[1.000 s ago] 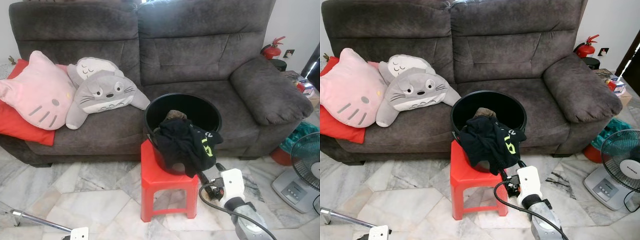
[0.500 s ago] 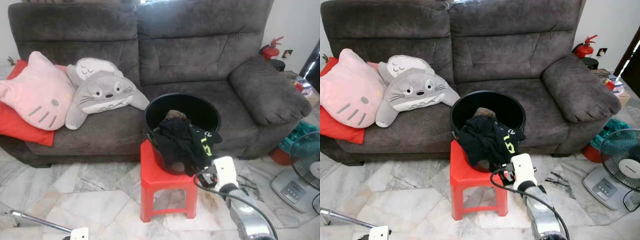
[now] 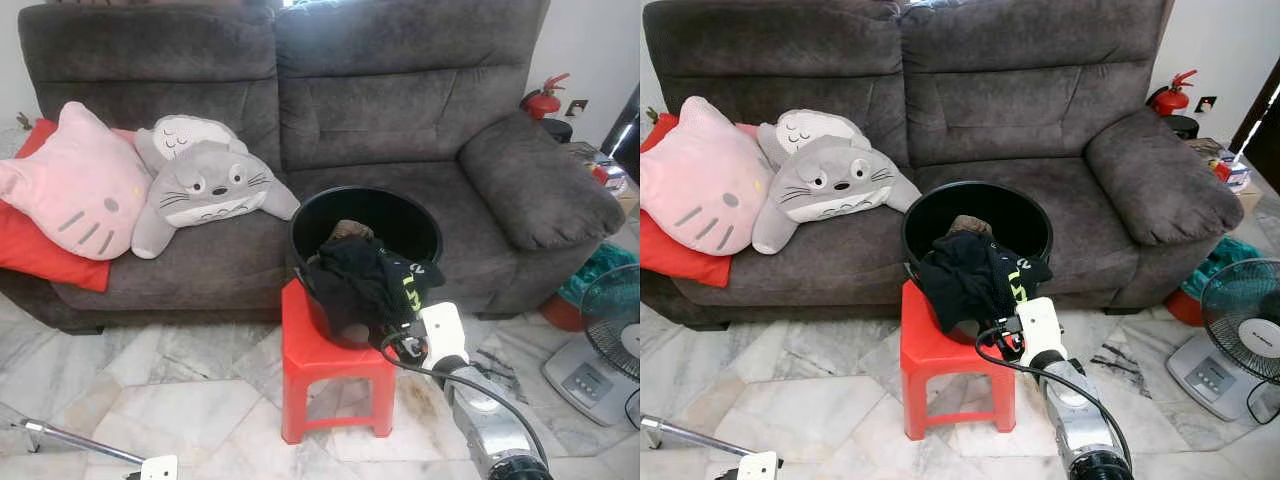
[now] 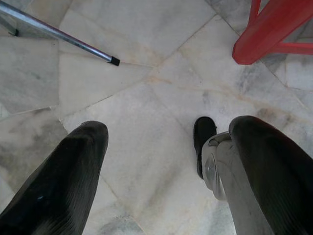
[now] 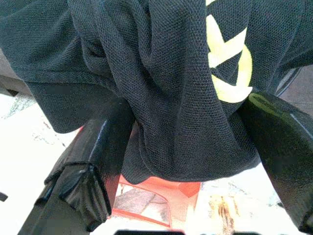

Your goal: Hang hanger

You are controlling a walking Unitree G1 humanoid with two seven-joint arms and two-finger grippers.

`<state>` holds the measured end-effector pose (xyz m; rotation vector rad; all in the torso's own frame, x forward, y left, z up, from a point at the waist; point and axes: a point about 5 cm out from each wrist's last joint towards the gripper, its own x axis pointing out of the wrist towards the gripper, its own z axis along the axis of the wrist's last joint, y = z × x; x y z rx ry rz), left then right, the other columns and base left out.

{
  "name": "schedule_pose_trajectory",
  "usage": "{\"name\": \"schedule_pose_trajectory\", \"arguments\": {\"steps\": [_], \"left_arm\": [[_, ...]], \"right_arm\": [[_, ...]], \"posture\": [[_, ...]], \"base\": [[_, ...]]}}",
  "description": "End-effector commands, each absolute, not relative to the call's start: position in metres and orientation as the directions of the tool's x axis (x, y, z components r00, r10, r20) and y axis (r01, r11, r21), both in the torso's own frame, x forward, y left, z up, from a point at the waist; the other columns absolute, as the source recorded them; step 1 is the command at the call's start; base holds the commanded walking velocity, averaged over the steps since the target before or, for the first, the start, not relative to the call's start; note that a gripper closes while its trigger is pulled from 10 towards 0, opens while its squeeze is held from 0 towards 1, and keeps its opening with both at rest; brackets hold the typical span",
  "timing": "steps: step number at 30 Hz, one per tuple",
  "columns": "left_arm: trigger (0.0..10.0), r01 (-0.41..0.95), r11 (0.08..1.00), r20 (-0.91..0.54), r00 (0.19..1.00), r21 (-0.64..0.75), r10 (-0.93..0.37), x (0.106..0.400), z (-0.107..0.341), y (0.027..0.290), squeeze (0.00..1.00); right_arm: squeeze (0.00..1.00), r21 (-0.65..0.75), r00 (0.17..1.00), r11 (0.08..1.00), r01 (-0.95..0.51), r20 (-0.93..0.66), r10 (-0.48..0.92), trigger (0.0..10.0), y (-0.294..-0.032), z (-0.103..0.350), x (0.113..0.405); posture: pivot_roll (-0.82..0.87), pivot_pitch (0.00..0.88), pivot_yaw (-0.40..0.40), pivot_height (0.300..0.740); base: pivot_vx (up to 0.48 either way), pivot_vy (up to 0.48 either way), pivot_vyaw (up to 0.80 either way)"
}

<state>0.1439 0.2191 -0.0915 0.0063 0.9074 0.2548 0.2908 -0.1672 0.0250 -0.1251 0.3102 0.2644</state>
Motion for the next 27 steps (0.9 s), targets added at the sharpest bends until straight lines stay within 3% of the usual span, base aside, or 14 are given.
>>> {"name": "schedule_pose_trajectory", "arguments": {"steps": [1,27], "left_arm": [[10.0,-0.196,0.972,-0.788,0.574,0.132,0.223,0.140,-0.093,0.221,0.00],[10.0,-0.188,0.972,-0.792,0.567,0.141,0.225,0.139,-0.094,0.220,0.00]], "right_arm": [[0.00,-0.093,0.915,0.952,-0.292,-0.318,0.250,0.0,-0.163,0.026,0.293],[0.00,-0.133,0.929,0.942,-0.309,-0.256,0.269,0.0,-0.153,0.040,0.302]], "posture": [[-0.18,0.000,0.046,0.740],[-0.18,0.000,0.048,0.740]], "base": [[0.000,0.000,0.00],[0.000,0.000,0.00]]}}
